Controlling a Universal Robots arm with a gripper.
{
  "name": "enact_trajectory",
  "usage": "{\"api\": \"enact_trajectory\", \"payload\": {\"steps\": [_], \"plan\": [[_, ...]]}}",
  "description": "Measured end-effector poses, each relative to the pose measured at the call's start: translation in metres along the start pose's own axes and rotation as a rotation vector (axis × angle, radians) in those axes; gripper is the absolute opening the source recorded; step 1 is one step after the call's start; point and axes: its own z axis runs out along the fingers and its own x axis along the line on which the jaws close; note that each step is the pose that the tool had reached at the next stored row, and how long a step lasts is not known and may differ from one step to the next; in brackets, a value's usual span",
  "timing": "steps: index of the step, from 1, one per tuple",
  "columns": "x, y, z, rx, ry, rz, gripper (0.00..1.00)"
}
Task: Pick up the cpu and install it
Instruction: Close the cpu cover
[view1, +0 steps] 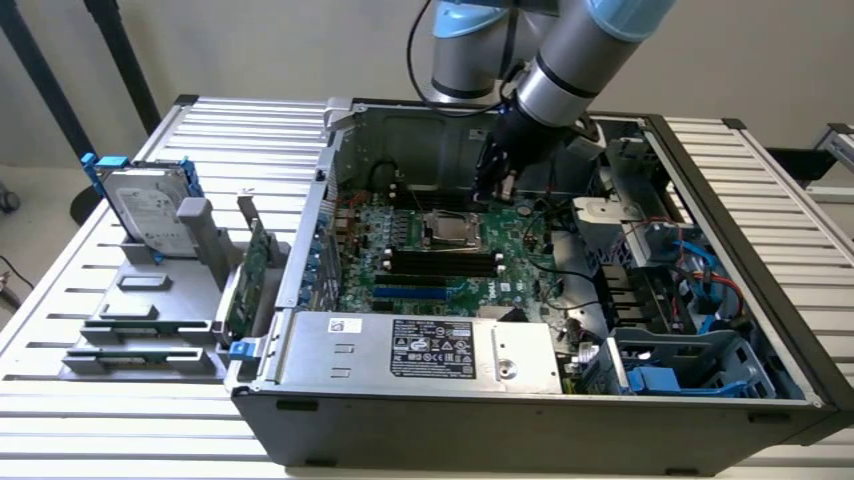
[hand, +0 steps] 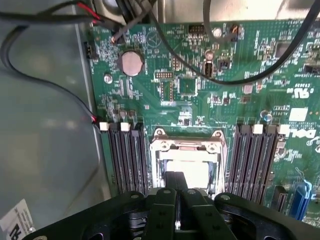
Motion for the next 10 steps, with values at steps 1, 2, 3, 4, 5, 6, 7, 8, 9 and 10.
{"api": "enact_trajectory", "payload": {"steps": [1, 2, 3, 4, 5, 6, 7, 8, 9, 10], "plan": [[0.0, -0.0017, 0.001, 0.0026, 0.0001, 0.0, 0.11], [0.0, -0.0034, 0.0021, 0.0049, 0.0003, 0.001, 0.11], [-0.001, -0.0056, 0.0034, 0.0071, 0.0003, 0.001, 0.11], [-0.001, -0.0079, 0.005, 0.0085, 0.0004, 0.001, 0.11], [-0.001, -0.0104, 0.0068, 0.0097, 0.0004, 0.001, 0.11], [-0.002, -0.0133, 0.0087, 0.0107, 0.0002, 0.001, 0.11], [-0.002, -0.0164, 0.0108, 0.0117, 0.0002, 0.001, 0.11], [-0.002, -0.0197, 0.0131, 0.0126, 0.0003, 0.002, 0.11], [-0.003, -0.0232, 0.0154, 0.0137, 0.0002, 0.002, 0.11], [-0.003, -0.0265, 0.0177, 0.0148, 0.0002, 0.002, 0.11]]}}
